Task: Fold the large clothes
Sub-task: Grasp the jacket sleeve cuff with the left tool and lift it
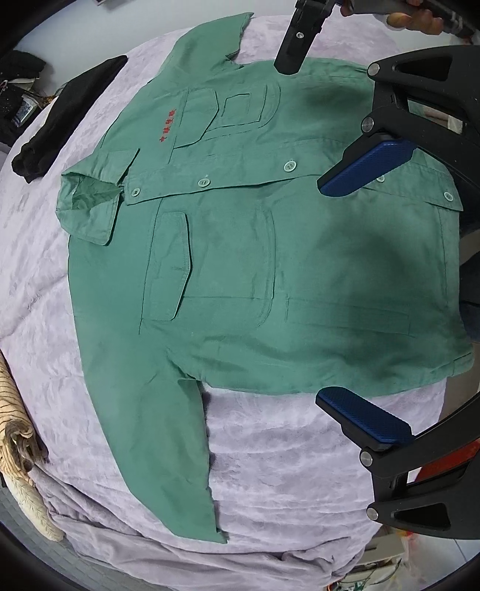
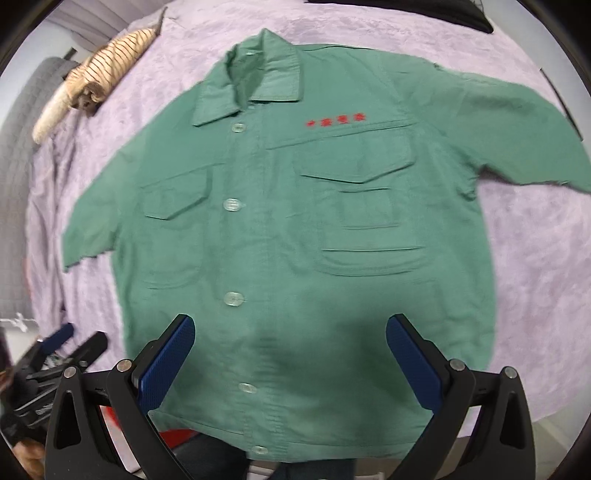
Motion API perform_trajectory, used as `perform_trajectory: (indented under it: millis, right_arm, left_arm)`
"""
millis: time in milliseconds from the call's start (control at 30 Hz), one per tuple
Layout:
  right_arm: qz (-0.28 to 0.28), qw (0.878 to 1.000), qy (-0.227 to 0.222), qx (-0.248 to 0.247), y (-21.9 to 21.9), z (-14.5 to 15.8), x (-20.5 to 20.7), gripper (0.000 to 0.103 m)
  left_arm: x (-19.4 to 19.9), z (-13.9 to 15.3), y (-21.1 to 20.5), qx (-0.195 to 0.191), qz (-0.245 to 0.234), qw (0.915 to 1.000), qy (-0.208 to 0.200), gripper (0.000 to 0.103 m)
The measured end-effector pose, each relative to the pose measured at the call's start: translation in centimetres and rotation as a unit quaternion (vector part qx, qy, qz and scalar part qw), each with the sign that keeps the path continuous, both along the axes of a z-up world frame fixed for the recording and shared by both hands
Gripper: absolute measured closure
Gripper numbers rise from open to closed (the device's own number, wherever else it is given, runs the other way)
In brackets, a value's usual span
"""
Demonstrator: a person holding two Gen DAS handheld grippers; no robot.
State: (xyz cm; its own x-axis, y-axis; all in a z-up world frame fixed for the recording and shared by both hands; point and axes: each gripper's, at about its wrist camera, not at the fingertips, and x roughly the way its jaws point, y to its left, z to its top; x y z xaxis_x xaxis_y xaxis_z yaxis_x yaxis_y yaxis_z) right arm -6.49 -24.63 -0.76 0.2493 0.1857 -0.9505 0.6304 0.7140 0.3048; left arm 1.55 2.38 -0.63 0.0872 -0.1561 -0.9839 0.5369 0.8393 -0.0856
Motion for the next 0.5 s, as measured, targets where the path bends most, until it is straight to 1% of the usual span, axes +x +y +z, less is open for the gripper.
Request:
perform_trajectory:
  millis: [67,100,167,233,367,467,500]
  right_arm:
    - [0.006,0.999,-0.02,0.028,1.4,-0.5,1.4,0.0]
    - [0.01,0.999,-0.021,0.041,2.0,-0.9,2.0,0.0]
    - [0.023,0.996,-0.027,0.078,4.1,-1.9,4.0,0.0]
    - [0.031,0.995,-0.031,0.089,6.1,-2.5,5.9,0.0]
    - [0.059,0.993,-0.024,0.097,10.6,-4.4,9.6,0.0]
    - [0.086,0.991,-0.014,0.104,13.2,-5.8,11.7,0.0]
    - [0.092,0.99,-0.012,0.104,13.9,-6.2,12.1,0.0]
  left_arm:
    - [2.1,-1.0,1.9,-0.015,0.016,0.9997,0.008,0.0]
    - [3.5,-1.6,3.0,-0.024,0.029,0.9992,0.013,0.0]
    - [6.7,-3.0,5.7,-0.042,0.067,0.9966,0.023,0.0]
    - [10.1,-4.5,8.6,-0.057,0.109,0.9923,0.021,0.0]
    - [17.3,-7.9,15.0,-0.074,0.194,0.9781,-0.002,0.0]
    - [22.3,-11.1,19.3,-0.093,0.255,0.9624,0.002,0.0]
    - [23.5,-12.0,20.3,-0.098,0.269,0.9581,0.003,0.0]
